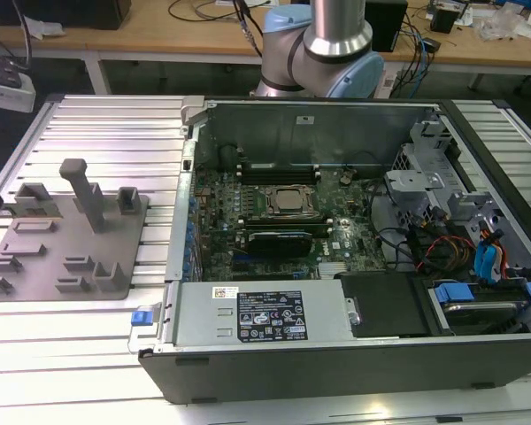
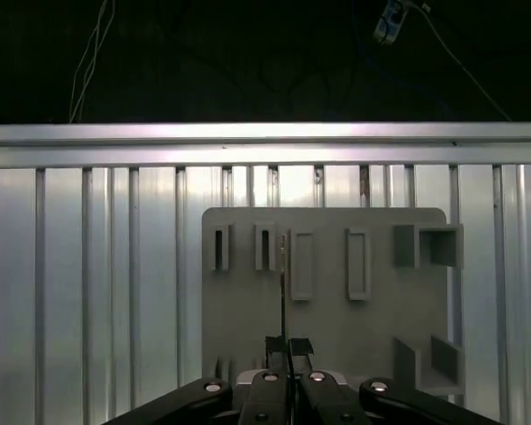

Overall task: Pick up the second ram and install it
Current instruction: 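Pick up the second ram and move it above second insertion slot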

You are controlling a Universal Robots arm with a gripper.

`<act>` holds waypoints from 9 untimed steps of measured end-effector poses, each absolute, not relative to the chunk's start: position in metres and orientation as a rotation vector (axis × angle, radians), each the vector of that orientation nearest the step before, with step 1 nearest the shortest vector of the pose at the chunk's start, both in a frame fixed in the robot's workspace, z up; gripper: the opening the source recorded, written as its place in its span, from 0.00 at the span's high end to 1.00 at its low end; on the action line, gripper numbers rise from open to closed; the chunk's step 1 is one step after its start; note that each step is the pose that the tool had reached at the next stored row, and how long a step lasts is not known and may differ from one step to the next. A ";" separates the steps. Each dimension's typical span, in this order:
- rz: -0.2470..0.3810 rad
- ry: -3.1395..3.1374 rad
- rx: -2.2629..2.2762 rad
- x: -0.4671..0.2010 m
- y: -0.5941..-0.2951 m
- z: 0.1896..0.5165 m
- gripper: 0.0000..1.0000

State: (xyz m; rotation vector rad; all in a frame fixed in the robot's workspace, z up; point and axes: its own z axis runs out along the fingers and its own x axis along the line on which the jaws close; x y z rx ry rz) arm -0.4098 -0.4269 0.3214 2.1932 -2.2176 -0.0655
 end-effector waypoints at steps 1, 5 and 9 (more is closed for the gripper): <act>-0.066 -2.218 2.193 -0.410 -0.427 0.325 0.91; -0.065 -2.218 2.193 -0.410 -0.426 0.337 0.91; -0.065 -2.218 2.193 -0.410 -0.424 0.359 0.91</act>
